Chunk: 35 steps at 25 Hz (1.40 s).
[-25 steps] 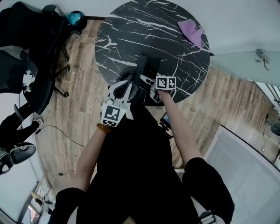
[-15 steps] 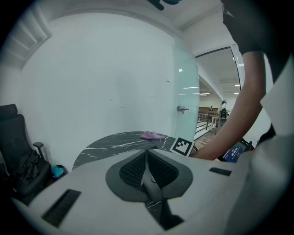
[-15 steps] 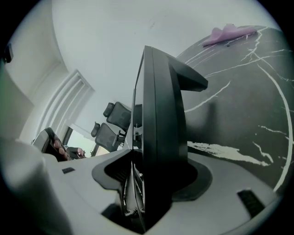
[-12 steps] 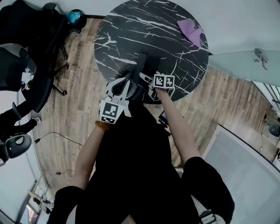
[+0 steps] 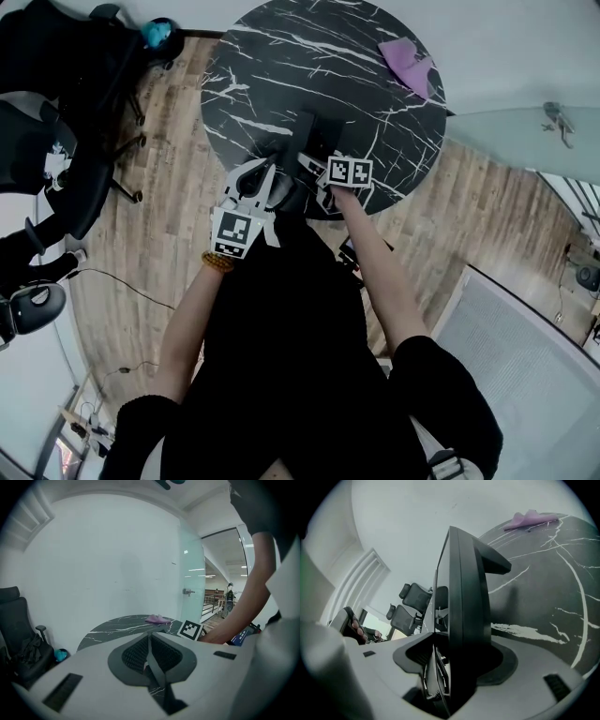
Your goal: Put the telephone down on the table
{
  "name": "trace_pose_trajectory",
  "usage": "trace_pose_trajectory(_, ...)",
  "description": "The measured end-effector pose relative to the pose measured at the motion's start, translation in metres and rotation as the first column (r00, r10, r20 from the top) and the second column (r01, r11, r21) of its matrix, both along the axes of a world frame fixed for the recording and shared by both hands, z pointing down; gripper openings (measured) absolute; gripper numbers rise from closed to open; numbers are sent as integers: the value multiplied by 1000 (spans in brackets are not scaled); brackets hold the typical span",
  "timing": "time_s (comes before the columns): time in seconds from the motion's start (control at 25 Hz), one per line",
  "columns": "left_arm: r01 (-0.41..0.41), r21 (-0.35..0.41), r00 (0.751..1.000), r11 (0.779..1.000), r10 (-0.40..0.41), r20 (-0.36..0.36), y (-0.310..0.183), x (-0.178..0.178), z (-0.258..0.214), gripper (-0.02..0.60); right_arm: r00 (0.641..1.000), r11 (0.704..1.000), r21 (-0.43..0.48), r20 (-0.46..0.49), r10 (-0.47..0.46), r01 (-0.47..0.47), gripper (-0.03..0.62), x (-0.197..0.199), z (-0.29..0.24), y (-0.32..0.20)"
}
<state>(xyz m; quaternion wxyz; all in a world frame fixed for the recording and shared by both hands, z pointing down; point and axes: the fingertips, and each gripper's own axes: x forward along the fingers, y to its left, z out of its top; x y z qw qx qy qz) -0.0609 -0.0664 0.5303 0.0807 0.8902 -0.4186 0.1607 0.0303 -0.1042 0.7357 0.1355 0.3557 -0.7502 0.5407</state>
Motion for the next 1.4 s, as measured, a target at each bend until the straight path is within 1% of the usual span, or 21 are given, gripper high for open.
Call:
trace_pose_trajectory(0.12, 1, -2, 1000, 1000, -1, 0, 1, 0, 1, 29, 1000, 1000, -15, -1, -9, 9, 256, 1, 1, 1)
trace_pose_trajectory(0.4, 1, 0, 1000, 1000, -1, -2, 1, 2, 1, 29, 1000, 1000, -18, -5, -24, 23, 267, 6, 3, 2)
trace_pose_trajectory(0.6, 3, -3, 1000, 1000, -3, -1, 0, 4, 2, 29, 999, 1000, -8, -44, -12, 12, 275, 8, 4, 3)
trace_pose_trajectory(0.84, -3, -1, 1000, 1000, 3, -2, -1, 10, 3, 29, 999, 999, -35, -51, 3, -4, 282, 11, 6, 5)
trace_pose_trajectory(1.08, -15, 1, 1000, 1000, 15, 3, 0, 17, 2, 29, 994, 998, -53, -107, 17, -23, 285, 12, 5, 6)
trace_pose_trajectory(1.4, -12, 0, 1000, 1000, 12, 6, -2, 21, 2, 29, 991, 996, -88, -134, 15, -27, 292, 15, 5, 7)
